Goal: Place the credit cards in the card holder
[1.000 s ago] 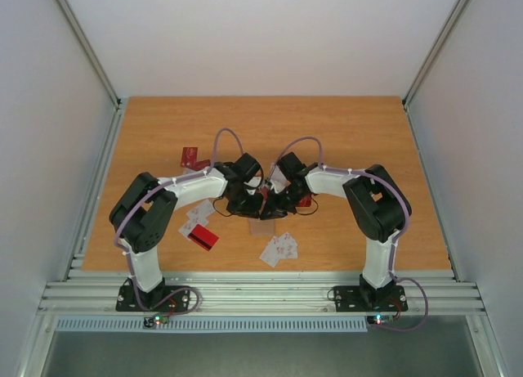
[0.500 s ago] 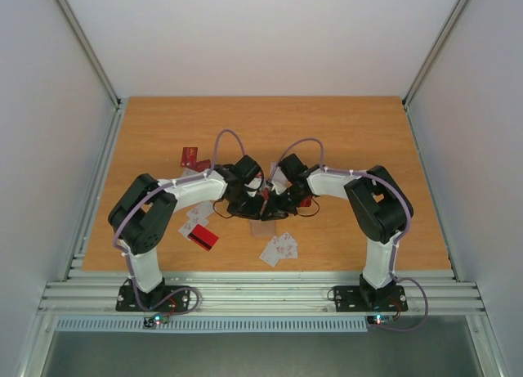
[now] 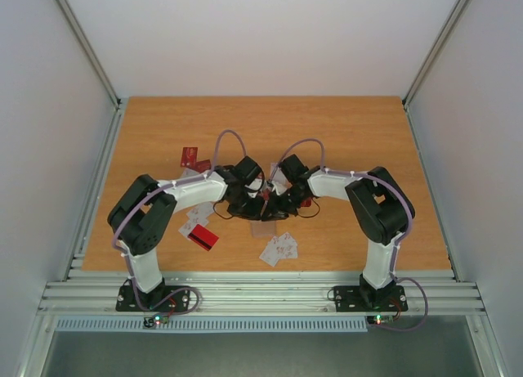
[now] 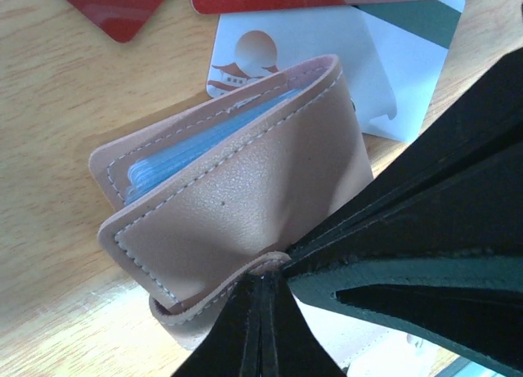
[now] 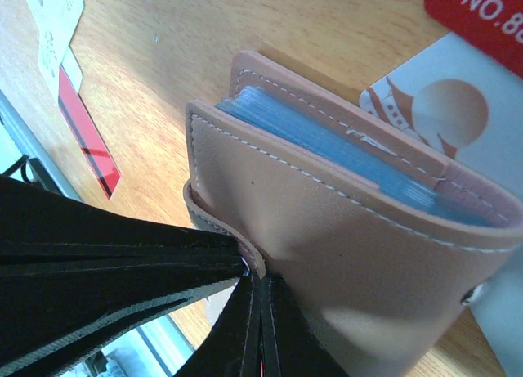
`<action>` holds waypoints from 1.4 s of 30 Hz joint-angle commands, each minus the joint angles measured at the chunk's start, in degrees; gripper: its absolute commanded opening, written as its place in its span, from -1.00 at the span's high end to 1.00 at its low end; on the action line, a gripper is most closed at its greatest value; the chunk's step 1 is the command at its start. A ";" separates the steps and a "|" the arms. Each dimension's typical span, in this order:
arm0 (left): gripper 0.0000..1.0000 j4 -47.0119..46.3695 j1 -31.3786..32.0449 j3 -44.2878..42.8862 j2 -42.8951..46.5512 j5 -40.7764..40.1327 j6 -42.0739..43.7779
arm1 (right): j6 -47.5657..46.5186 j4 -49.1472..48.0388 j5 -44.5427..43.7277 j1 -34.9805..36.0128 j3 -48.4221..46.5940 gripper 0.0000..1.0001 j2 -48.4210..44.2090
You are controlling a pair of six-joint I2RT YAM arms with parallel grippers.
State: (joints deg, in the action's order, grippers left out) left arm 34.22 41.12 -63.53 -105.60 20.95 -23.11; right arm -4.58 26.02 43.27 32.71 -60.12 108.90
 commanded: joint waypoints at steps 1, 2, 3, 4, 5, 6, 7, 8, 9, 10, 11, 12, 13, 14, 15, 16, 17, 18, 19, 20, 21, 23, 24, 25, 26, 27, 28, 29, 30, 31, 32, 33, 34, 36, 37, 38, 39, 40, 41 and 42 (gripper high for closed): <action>0.95 12.46 3.61 4.49 -4.56 -4.11 3.60 | 0.01 5.25 -4.86 2.06 2.65 0.98 1.33; 0.89 12.67 3.62 3.60 -3.94 -4.08 3.82 | -0.11 5.99 -5.04 2.08 2.06 0.98 1.80; 0.83 12.87 3.61 2.59 -3.44 -3.95 4.00 | -0.23 6.61 -5.36 2.09 1.03 0.97 2.08; 0.76 13.00 3.61 1.42 -3.12 -3.83 4.10 | -0.37 7.31 -5.71 2.05 0.12 0.96 2.32; 0.70 13.49 3.61 0.03 -2.85 -4.00 4.13 | -0.61 8.11 -6.15 2.09 -1.00 0.91 2.43; 0.67 14.07 3.61 -1.33 -2.67 -4.36 4.13 | -0.79 8.94 -6.55 2.10 -2.02 0.86 2.50; 0.64 14.79 3.55 -2.76 -2.33 -4.87 4.20 | -1.10 10.01 -6.98 2.10 -3.23 0.80 2.43; 0.60 15.46 3.53 -3.99 -1.77 -5.55 4.21 | -1.44 11.09 -7.44 2.10 -4.35 0.75 2.31; 0.58 16.00 3.45 -5.30 -1.06 -6.17 4.22 | -1.82 12.14 -7.94 2.05 -5.19 0.71 1.94; 0.56 16.58 3.32 -6.12 -0.17 -6.73 4.22 | -2.13 13.13 -8.62 2.07 -5.93 0.68 1.36; 0.54 17.18 3.08 -6.67 0.72 -6.97 4.29 | -2.32 13.83 -9.05 2.09 -6.45 0.66 0.77; 0.52 17.72 2.90 -7.08 1.69 -7.05 4.37 | -2.44 14.82 -9.40 2.03 -7.01 0.62 -0.19; 0.51 18.30 2.71 -7.42 2.61 -7.14 4.52 | -2.52 15.54 -9.72 2.01 -7.43 0.59 -0.92; 0.50 18.86 2.49 -7.58 3.57 -7.22 4.80 | -2.54 16.30 -9.96 1.96 -7.80 0.55 -1.68; 0.50 19.59 2.22 -7.80 4.96 -7.28 4.98 | -2.62 17.08 -10.10 2.00 -8.16 0.49 -2.69; 0.48 20.18 1.96 -8.00 6.11 -7.28 5.21 | -2.69 17.85 -10.27 2.01 -8.55 0.43 -3.56; 0.45 20.65 1.75 -8.05 7.32 -7.20 5.39 | -2.90 18.82 -10.50 2.00 -9.10 0.37 -4.49; 0.44 21.10 1.38 -8.19 8.56 -7.16 5.64 | -3.22 19.91 -10.76 2.00 -9.79 0.28 -5.36; 0.42 21.55 1.02 -8.31 9.80 -7.04 5.78 | -3.50 21.00 -11.23 1.98 -10.55 0.19 -6.17; 0.41 22.00 0.62 -8.38 11.06 -6.98 6.01 | -3.96 22.33 -11.65 1.98 -11.56 0.09 -6.83; 0.39 22.37 0.17 -8.46 12.19 -7.02 6.34 | -4.44 23.74 -12.13 1.92 -12.74 0.02 -7.43; 0.38 23.08 -0.88 -8.90 14.05 -7.15 6.78 | -5.47 26.41 -13.27 1.71 -15.20 -0.07 -8.54; 0.37 23.39 -1.42 -9.18 14.78 -7.32 7.03 | -5.93 27.58 -13.84 1.55 -16.34 -0.11 -9.02; 0.37 23.82 -2.20 -9.59 15.60 -7.53 7.39 | -6.37 28.73 -14.47 1.30 -17.43 -0.18 -9.65; 0.37 24.12 -2.87 -10.12 16.44 -7.81 7.73 | -6.69 29.59 -15.20 0.96 -18.28 -0.23 -10.36; 0.36 24.36 -3.46 -10.60 17.29 -8.27 8.13 | -6.89 30.19 -15.90 0.48 -19.04 -0.28 -11.30; 0.34 24.73 -4.06 -11.18 18.20 -8.96 8.68 | -7.01 30.46 -16.47 -0.13 -19.55 -0.34 -12.62; 0.30 25.08 -4.69 -11.82 19.18 -9.60 9.00 | -6.98 30.21 -17.10 -0.80 -19.75 -0.41 -14.24; 0.24 25.18 -5.32 -12.36 20.33 -10.41 9.40 | -6.80 29.50 -17.67 -1.40 -19.63 -0.51 -16.46; 0.11 25.40 -6.10 -12.83 21.54 -11.28 9.84 | -6.35 28.51 -18.69 -2.16 -19.51 -0.66 -19.40; -0.07 25.45 -7.01 -13.19 23.05 -12.08 10.06 | -5.98 27.99 -19.12 -3.14 -19.70 -0.78 -21.30; -0.27 25.38 -7.77 -13.58 24.71 -13.06 10.31 | -5.75 27.73 -19.22 -4.07 -20.24 -0.86 -23.31; -0.47 25.34 -8.61 -14.00 26.26 -14.46 10.55 | -5.71 27.25 -19.58 -4.94 -20.69 -0.94 -25.28; -0.84 25.37 -9.82 -15.19 29.59 -17.88 11.32 | -5.79 26.83 -22.26 -6.02 -22.05 -0.97 -29.18; -0.97 25.31 -10.36 -15.75 31.50 -19.35 11.79 | -5.95 26.62 -23.68 -6.43 -22.60 -0.97 -30.82; -0.99 25.33 -10.86 -16.16 32.75 -20.55 12.73 | -5.90 26.36 -25.43 -6.64 -23.01 -0.97 -32.54; -0.99 25.29 -11.30 -16.70 33.82 -22.20 13.18 | -5.95 25.96 -26.76 -6.81 -23.22 -0.97 -34.04; -0.99 25.07 -11.64 -16.93 34.67 -23.92 13.81 | -6.02 25.77 -27.99 -6.94 -23.45 -0.97 -35.20; -0.99 24.68 -11.83 -17.06 35.53 -25.00 14.20 | -5.91 25.75 -29.40 -6.95 -23.64 -0.97 -36.23; -0.99 24.41 -12.01 -16.98 36.28 -25.86 14.70 | -5.76 25.75 -30.37 -6.96 -23.88 -0.97 -36.93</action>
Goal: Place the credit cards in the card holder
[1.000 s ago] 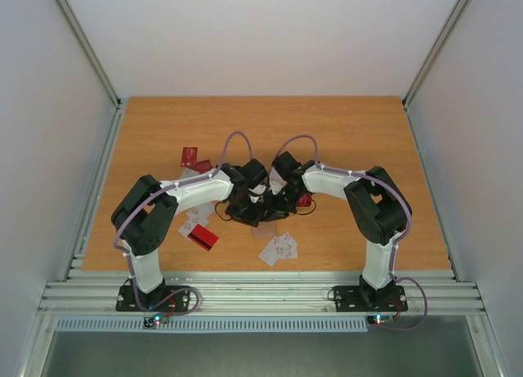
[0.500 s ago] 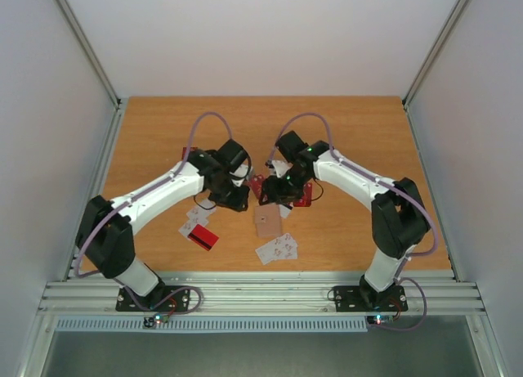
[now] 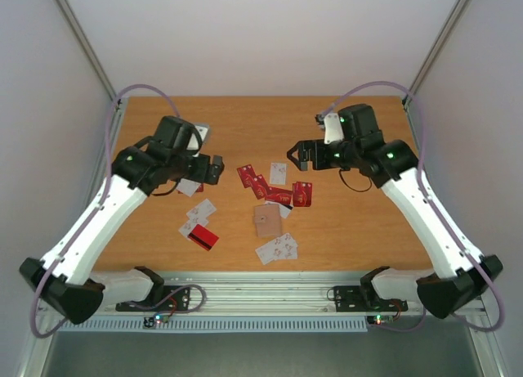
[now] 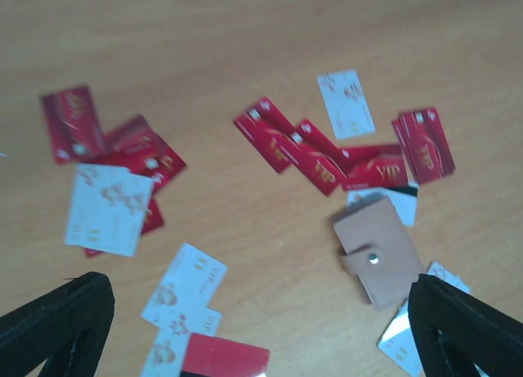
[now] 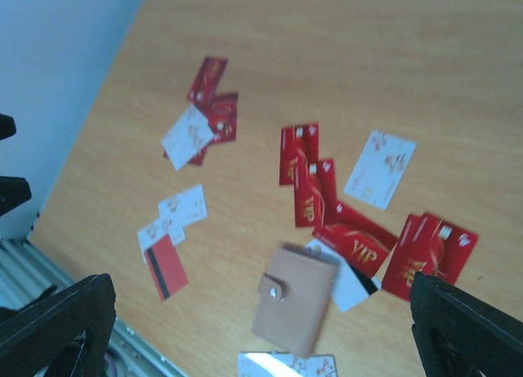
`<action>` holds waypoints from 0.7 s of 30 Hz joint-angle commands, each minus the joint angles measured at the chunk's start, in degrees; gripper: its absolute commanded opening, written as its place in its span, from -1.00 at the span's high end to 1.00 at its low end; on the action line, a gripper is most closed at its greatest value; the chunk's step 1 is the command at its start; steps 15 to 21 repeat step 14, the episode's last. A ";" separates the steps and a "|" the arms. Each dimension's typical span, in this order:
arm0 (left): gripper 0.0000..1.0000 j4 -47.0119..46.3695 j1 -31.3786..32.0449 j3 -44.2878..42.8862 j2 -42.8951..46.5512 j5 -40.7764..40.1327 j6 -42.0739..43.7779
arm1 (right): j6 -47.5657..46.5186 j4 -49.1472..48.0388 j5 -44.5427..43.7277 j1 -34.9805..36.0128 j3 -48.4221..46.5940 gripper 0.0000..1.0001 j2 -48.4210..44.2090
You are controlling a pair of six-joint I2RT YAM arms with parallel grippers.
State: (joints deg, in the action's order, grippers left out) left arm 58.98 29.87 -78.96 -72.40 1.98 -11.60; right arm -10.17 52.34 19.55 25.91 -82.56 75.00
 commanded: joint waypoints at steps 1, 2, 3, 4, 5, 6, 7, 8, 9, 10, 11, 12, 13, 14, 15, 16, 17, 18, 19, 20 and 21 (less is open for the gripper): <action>-0.99 -0.85 -0.85 -1.44 3.82 -7.65 3.45 | -0.07 -0.49 -7.08 -0.17 -1.64 -0.97 -3.88; -0.99 -1.25 -0.86 -1.23 4.44 -8.40 3.49 | 0.08 -0.67 -7.24 -0.16 -1.53 -0.97 -4.45; -0.99 -1.79 -0.86 -0.86 5.18 -8.89 3.39 | 0.33 -0.86 -7.09 -0.16 -1.22 -0.97 -5.03; -0.99 -2.26 -0.86 -0.55 5.88 -9.18 3.26 | 0.59 -1.36 -6.81 -0.17 -0.81 -0.97 -5.64; -0.99 -2.44 -0.86 -0.44 6.32 -9.50 3.17 | 0.85 -1.85 -6.51 -0.16 -0.26 -0.97 -6.23; -0.99 -2.53 -0.86 -0.21 6.73 -9.80 3.01 | 1.19 -2.45 -6.24 -0.16 0.41 -0.97 -6.86; -0.99 -2.39 -0.86 -0.06 6.99 -9.95 2.94 | 1.83 -3.50 -6.10 -0.17 1.50 -0.97 -7.61; -0.99 -2.24 -0.86 0.06 7.19 -10.04 2.97 | 2.13 -4.21 -5.94 -0.16 2.24 -0.97 -8.14; -0.99 -2.04 -0.86 0.12 7.43 -10.10 2.91 | 2.70 -3.90 -6.56 -0.20 2.38 -0.97 -8.13; -0.99 -2.11 -0.86 0.26 7.83 -10.15 2.90 | 2.89 -3.60 -6.67 -0.20 2.37 -0.97 -8.05; -0.99 -2.11 -0.86 0.46 8.19 -10.22 2.85 | 2.92 -3.75 -6.68 -0.16 2.47 -0.97 -8.03; -0.99 -2.06 -0.86 0.53 8.49 -10.30 2.81 | 3.47 -3.97 -7.40 -0.20 2.59 -0.97 -8.01; -0.99 -1.99 -0.86 0.72 8.77 -10.41 2.69 | 3.72 -3.77 -7.86 -0.16 2.35 -0.97 -7.92; -0.99 -1.97 -0.86 0.81 9.03 -10.49 2.60 | 3.30 -3.16 -7.66 -0.18 1.68 -0.97 -7.49; -0.99 -1.97 -0.86 0.81 9.03 -10.49 2.60 | 3.30 -3.16 -7.66 -0.18 1.68 -0.97 -7.49; -0.99 -1.97 -0.86 0.81 9.03 -10.49 2.60 | 3.30 -3.16 -7.66 -0.18 1.68 -0.97 -7.49; -0.99 -1.97 -0.86 0.81 9.03 -10.49 2.60 | 3.30 -3.16 -7.66 -0.18 1.68 -0.97 -7.49; -0.99 -1.97 -0.86 0.81 9.03 -10.49 2.60 | 3.30 -3.16 -7.66 -0.18 1.68 -0.97 -7.49; -0.99 -1.97 -0.86 0.81 9.03 -10.49 2.60 | 3.30 -3.16 -7.66 -0.18 1.68 -0.97 -7.49; -0.99 -1.97 -0.86 0.81 9.03 -10.49 2.60 | 3.30 -3.16 -7.66 -0.18 1.68 -0.97 -7.49; -0.99 -1.97 -0.86 0.81 9.03 -10.49 2.60 | 3.30 -3.16 -7.66 -0.18 1.68 -0.97 -7.49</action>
